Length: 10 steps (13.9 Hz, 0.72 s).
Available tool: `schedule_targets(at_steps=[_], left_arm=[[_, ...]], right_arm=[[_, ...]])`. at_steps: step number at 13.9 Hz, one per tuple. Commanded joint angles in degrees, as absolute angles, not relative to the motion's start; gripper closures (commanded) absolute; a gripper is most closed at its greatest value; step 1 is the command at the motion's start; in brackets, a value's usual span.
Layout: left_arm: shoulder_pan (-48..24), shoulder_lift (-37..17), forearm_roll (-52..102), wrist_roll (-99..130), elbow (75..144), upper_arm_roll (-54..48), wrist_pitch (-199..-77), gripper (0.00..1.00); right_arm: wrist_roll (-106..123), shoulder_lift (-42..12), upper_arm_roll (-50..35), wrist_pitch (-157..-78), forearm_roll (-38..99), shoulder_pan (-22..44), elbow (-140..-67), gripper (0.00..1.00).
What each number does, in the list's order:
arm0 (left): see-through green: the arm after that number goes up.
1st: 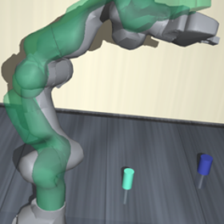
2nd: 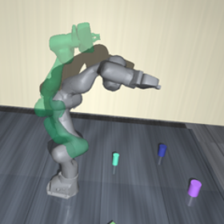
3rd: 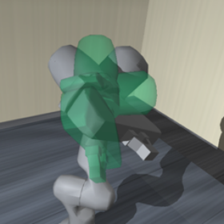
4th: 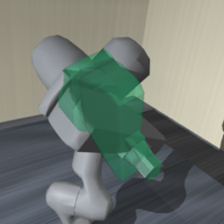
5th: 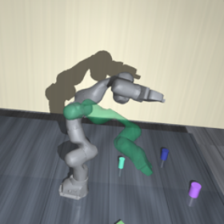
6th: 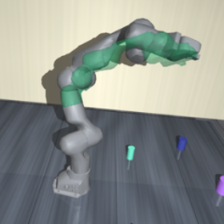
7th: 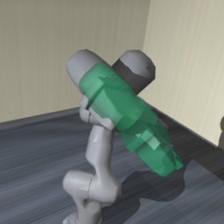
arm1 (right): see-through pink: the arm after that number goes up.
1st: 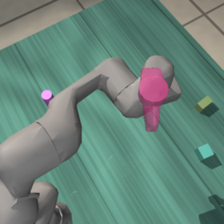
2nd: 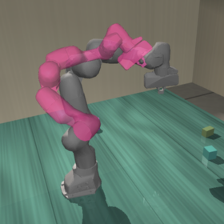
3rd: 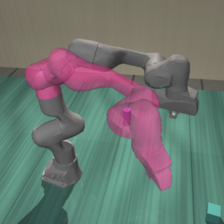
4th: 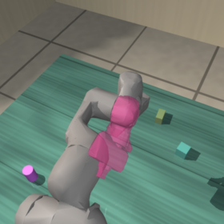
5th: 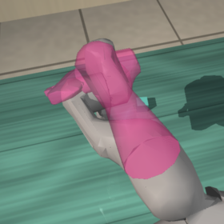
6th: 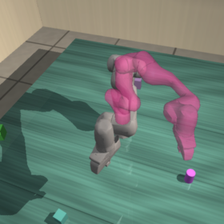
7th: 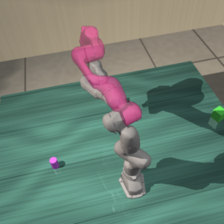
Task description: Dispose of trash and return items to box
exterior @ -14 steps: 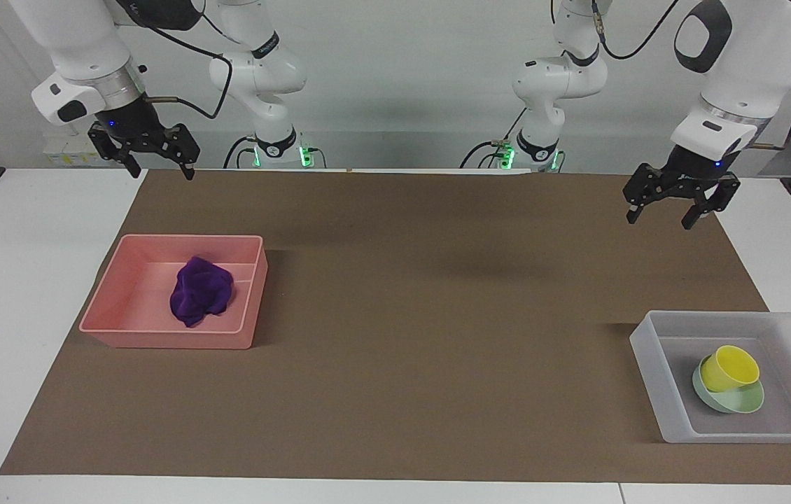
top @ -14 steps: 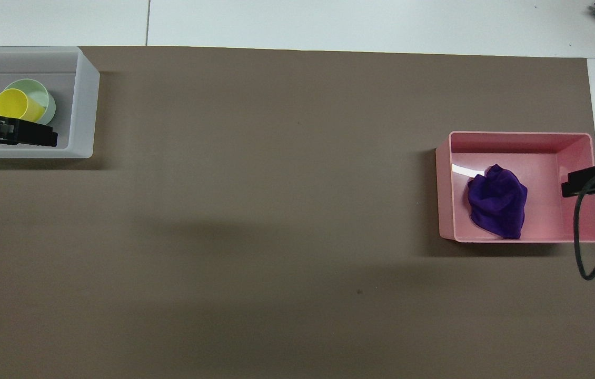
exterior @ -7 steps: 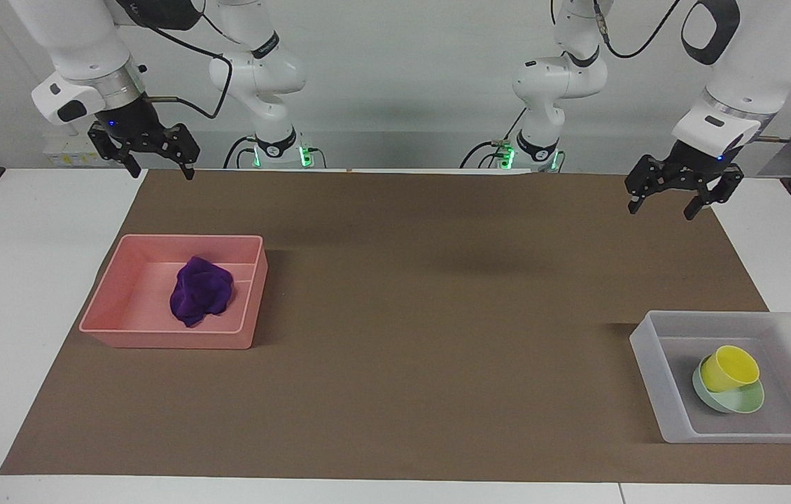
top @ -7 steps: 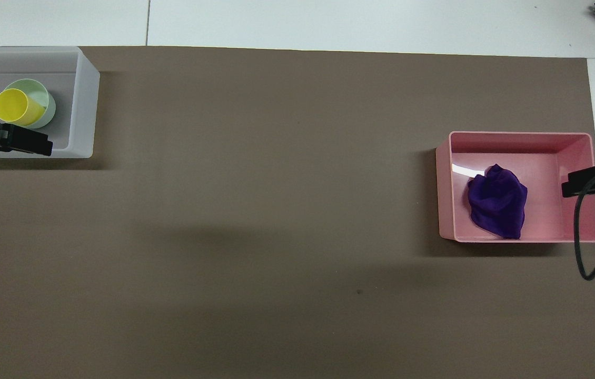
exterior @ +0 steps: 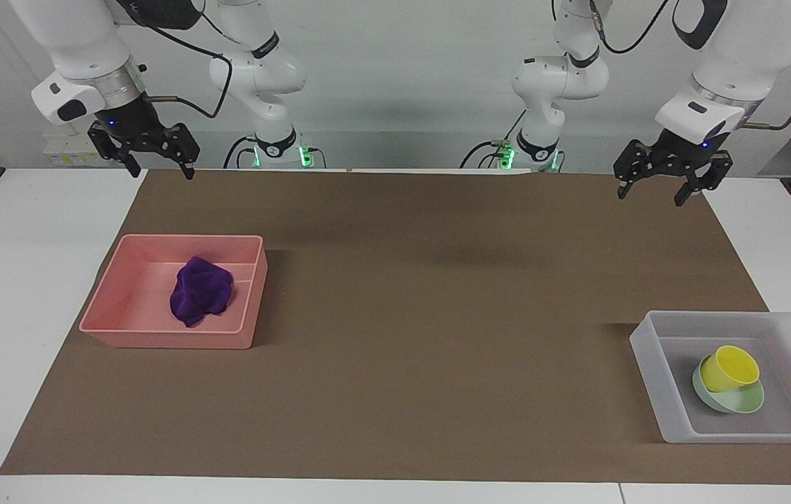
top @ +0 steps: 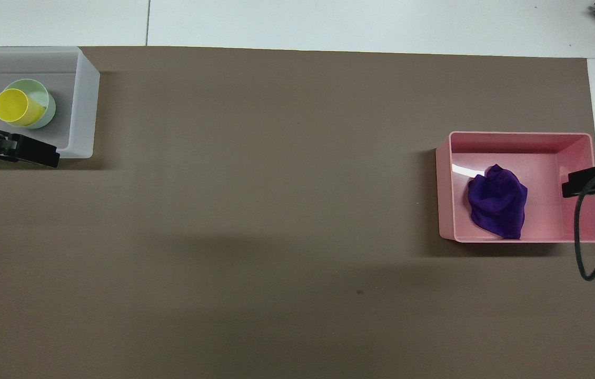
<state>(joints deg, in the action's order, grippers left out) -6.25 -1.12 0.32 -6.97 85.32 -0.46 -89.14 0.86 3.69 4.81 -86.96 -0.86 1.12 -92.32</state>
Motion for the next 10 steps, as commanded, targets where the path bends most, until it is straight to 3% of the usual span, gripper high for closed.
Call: schedule_targets(at_steps=[1,10], left_arm=[[-8.1,-0.3,-0.9,-7.1,84.9,1.8,-87.4,0.0],[-7.0,-0.4,-0.9,-6.7,86.1,1.8,-88.1,0.0]], right_arm=[[2.0,5.1,4.5,-87.7,-0.4,0.4,-94.0,0.0],[2.0,5.1,4.5,-87.7,-0.4,0.4,-94.0,0.0]])
